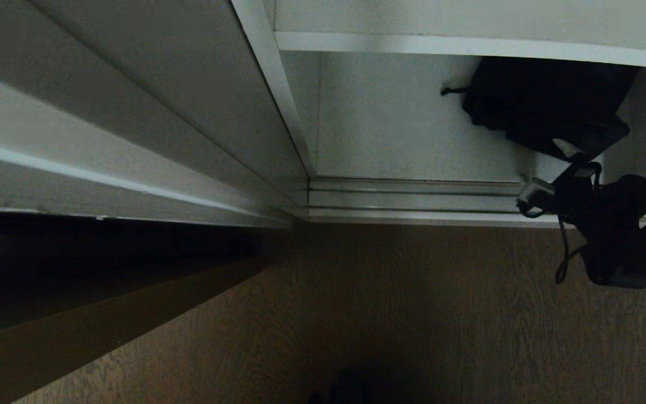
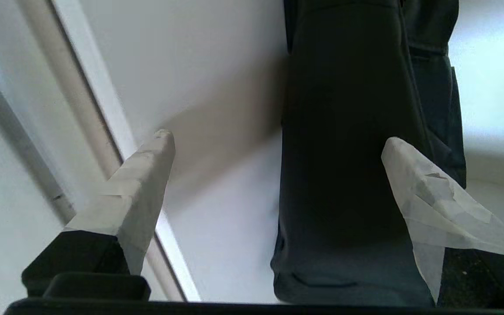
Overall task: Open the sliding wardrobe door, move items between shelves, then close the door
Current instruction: Place the bag on the higher shelf
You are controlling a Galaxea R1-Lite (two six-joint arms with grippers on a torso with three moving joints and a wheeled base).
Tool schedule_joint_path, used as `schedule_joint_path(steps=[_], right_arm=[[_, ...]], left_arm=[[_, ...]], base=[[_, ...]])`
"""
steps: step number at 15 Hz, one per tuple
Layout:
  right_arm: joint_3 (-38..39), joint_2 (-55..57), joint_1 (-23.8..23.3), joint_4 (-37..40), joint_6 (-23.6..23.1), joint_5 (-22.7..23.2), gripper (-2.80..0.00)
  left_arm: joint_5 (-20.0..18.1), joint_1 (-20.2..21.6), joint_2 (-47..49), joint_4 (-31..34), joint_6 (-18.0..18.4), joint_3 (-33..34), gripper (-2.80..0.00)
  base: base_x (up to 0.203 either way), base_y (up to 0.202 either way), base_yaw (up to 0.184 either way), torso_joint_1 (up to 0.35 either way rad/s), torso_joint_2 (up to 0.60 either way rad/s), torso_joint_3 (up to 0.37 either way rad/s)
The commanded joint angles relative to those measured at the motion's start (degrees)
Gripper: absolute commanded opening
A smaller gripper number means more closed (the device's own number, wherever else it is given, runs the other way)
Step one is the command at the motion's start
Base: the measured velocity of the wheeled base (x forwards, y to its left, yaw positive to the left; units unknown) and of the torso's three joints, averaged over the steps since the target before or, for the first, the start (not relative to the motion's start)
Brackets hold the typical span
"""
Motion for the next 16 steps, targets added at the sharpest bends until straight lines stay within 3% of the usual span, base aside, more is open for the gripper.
schedule_joint_path(steps=[1, 5, 10, 16], right_arm=[[-2.91, 1.43, -0.1, 0.86, -0.29, -0.43, 0.0], [-10.71, 2.4, -0.81, 4.43, -0.01, -0.66, 0.0], [-8.41, -1.87, -1.29, 4.34, 0.1, -0.49, 0.0], [-13.88, 0.48, -1.16, 7.37, 0.48, -0.7, 0.0]], left_arm=[[0.04, 0.04, 0.06, -0.04, 0.02, 0.0, -2.8], [-0.03, 0.04, 0.06, -0.04, 0.02, 0.0, -2.8], [0.05, 0.04, 0.06, -0.04, 0.02, 0.0, -2.8], [0.03, 0.04, 0.03, -0.04, 0.02, 0.0, -2.8]], base=[[0.0, 0.0, 0.0, 0.0, 0.0, 0.0], [0.0, 0.0, 0.0, 0.0, 0.0, 0.0], [0.0, 0.0, 0.0, 0.0, 0.0, 0.0], [0.0, 0.0, 0.0, 0.0, 0.0, 0.0]])
